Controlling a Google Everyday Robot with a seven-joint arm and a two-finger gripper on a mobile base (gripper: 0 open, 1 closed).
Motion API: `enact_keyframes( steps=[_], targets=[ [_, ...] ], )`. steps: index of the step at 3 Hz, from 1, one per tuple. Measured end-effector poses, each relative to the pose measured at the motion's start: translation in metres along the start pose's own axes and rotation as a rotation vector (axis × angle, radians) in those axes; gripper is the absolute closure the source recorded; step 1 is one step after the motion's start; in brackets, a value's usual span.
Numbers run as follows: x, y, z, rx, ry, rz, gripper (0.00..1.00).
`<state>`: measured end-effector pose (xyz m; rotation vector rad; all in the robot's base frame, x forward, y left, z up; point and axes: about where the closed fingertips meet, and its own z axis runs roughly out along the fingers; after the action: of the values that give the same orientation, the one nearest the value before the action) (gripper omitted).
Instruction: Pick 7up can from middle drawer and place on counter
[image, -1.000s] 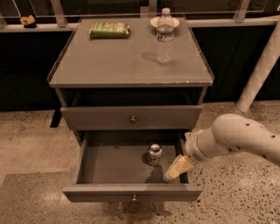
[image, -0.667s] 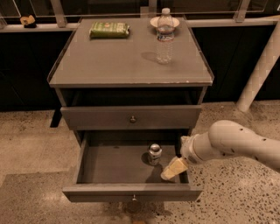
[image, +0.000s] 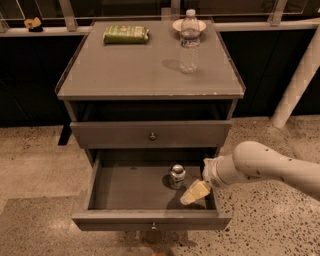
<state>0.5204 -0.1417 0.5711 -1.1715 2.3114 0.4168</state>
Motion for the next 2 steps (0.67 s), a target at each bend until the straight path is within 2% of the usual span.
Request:
enact_keyframes(
  steps=[1,2],
  targets=[
    [-0.002,-0.017,0.013,-0.012,-0.053,0.009,0.0],
    [-0.012,-0.048,0.031,-0.03,-0.168,0.016,0.0]
  ],
)
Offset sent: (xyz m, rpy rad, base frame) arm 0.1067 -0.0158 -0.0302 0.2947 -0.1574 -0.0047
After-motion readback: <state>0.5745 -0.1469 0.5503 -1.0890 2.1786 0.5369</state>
